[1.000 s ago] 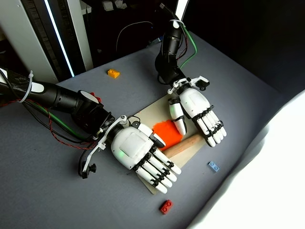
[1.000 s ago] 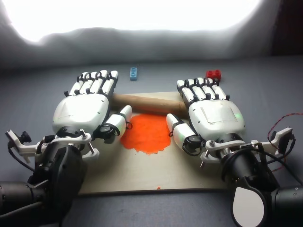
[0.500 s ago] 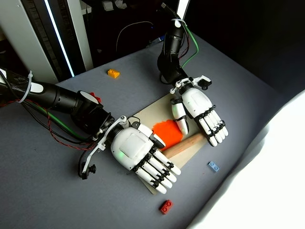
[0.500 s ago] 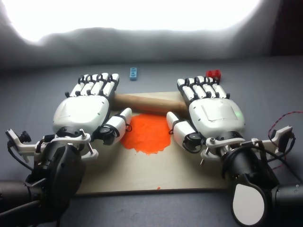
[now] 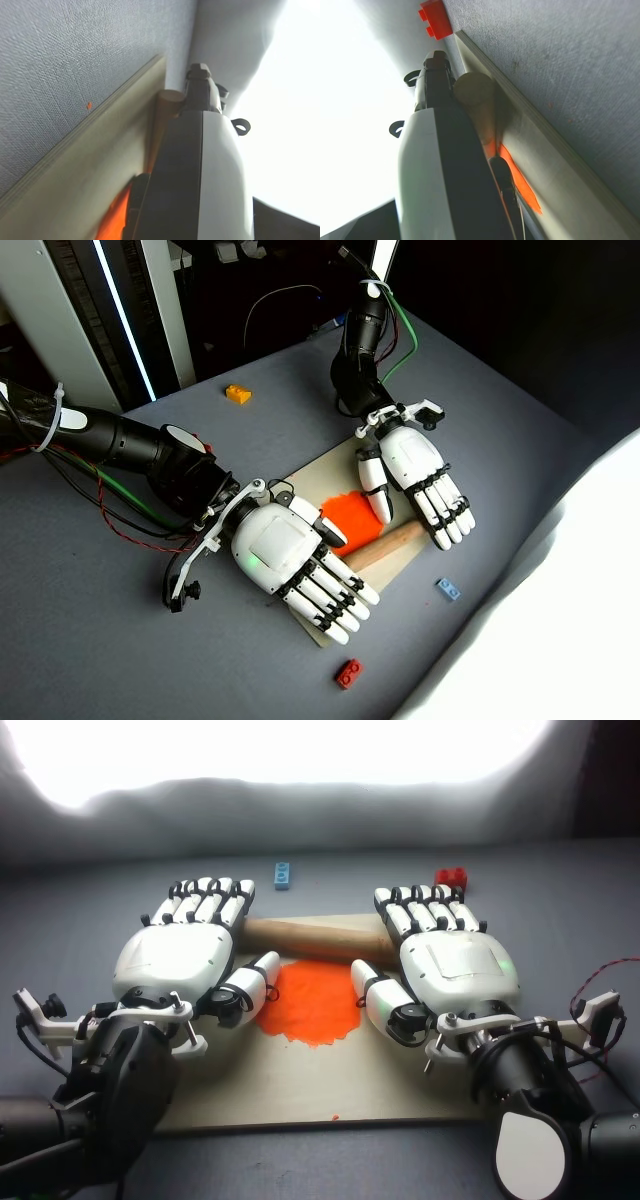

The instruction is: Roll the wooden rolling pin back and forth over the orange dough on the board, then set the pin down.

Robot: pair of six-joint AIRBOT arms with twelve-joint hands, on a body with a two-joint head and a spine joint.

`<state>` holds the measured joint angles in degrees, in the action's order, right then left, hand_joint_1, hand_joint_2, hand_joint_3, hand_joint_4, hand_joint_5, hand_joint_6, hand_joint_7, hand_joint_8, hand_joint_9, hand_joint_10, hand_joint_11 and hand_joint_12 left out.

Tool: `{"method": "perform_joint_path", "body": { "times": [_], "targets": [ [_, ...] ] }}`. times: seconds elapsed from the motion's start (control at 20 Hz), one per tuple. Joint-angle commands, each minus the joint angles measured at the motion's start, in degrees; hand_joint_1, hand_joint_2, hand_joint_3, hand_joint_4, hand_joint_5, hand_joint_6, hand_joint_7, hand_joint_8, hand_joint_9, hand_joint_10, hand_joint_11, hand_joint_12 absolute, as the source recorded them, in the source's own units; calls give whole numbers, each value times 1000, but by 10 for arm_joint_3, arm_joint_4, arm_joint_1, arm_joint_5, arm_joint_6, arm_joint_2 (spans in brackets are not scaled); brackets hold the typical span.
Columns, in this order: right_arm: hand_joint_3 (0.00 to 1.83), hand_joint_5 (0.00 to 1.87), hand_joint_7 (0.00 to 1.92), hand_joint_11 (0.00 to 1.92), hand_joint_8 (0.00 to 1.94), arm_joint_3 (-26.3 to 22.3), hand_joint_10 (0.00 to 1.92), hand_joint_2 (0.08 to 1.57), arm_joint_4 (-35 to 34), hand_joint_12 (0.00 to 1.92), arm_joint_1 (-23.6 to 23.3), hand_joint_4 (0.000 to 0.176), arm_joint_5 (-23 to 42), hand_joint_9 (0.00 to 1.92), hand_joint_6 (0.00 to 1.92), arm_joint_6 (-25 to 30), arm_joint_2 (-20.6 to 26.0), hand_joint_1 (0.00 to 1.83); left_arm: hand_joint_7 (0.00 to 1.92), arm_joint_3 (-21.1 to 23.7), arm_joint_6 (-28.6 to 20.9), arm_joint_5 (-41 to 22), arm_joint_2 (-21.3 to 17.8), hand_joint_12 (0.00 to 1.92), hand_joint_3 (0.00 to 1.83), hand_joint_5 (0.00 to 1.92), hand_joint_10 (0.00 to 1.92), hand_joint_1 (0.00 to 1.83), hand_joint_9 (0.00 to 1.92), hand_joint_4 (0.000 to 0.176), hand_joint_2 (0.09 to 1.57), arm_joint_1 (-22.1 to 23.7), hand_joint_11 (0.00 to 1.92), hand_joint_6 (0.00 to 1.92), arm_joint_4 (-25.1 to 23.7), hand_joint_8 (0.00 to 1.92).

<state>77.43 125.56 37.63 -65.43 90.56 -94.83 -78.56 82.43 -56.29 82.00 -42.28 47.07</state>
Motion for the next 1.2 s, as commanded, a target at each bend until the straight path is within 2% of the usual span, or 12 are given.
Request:
{"method": "perform_joint_path", "body": {
  "times": [0.0,0.1,0.9,1.05,1.15],
  "targets": [
    [1,94,72,15,5,-3,5,1556,41,32,-4,0,-47,57,7,2,4,0,6,-3,2,-52,0,0,0,9,0,0,0,0,1549,7,0,4,-23,2],
    [0,123,94,0,0,-9,0,1557,41,119,-3,0,-46,71,0,2,7,0,0,-5,2,-52,1,0,1,0,0,0,0,0,1552,9,0,0,-24,0],
    [1,122,100,0,4,-52,5,1562,31,133,0,0,-36,72,4,2,25,0,0,-12,-1,-40,5,0,0,0,0,0,0,0,1548,16,0,0,-24,0],
    [0,198,174,0,10,-57,15,1561,30,287,2,0,-35,127,19,2,27,0,32,-6,1,-28,-1,0,0,29,3,0,7,0,1549,19,0,12,-26,13],
    [0,263,240,0,10,-59,17,1553,30,399,3,0,-35,175,22,2,28,0,124,1,7,-22,-7,12,0,89,23,0,91,0,1547,19,21,17,-26,18]
  ]
}}
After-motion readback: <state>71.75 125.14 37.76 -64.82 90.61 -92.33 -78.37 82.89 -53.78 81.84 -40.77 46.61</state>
